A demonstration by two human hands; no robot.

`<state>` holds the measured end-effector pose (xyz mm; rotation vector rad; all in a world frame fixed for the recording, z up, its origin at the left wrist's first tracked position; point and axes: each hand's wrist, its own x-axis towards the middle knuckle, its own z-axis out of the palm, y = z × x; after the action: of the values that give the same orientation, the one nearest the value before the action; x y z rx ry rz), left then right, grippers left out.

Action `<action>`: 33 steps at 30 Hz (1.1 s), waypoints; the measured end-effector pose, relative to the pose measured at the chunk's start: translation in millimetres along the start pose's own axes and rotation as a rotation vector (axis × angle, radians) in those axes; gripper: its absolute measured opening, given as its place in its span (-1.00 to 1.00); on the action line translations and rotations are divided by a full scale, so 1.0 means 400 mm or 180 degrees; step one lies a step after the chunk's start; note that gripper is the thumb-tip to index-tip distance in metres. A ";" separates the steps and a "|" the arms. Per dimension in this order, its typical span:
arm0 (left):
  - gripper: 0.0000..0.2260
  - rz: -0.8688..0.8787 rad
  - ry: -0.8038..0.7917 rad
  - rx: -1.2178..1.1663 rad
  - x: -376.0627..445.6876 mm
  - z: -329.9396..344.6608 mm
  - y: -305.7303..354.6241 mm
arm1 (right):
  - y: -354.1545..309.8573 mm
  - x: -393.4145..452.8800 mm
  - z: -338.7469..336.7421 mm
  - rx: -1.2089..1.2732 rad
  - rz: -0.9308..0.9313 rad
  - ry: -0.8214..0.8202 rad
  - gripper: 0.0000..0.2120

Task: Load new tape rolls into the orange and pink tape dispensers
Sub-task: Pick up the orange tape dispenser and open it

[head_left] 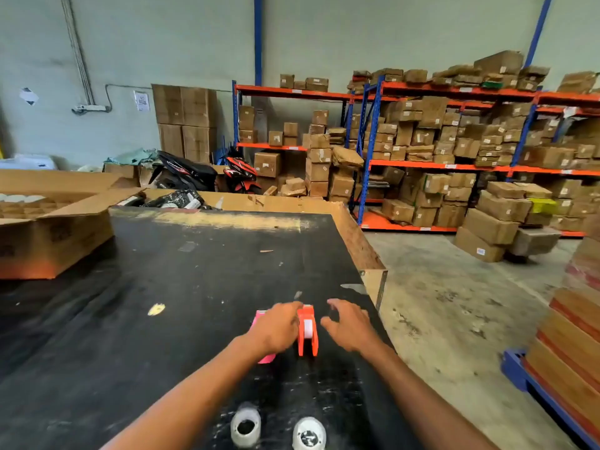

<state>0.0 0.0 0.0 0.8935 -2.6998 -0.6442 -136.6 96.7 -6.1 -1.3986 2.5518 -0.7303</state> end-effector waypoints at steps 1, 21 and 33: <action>-0.67 -0.0049 -0.0073 -0.0044 0.007 0.017 0.000 | 0.006 -0.001 0.013 0.0198 0.0071 -0.0143 -0.49; -0.73 -0.1092 0.0846 -0.2629 0.006 0.027 0.075 | -0.039 -0.037 0.016 0.2632 -0.0125 -0.0143 -0.79; -0.67 -0.0200 0.0960 -0.2122 -0.060 -0.012 0.073 | -0.117 -0.081 0.017 0.3071 -0.0016 0.0290 -0.83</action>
<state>5.6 34.1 16.3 0.8047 -1.9877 -1.2098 -80.7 99.9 7.0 -1.0128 1.7516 -1.7207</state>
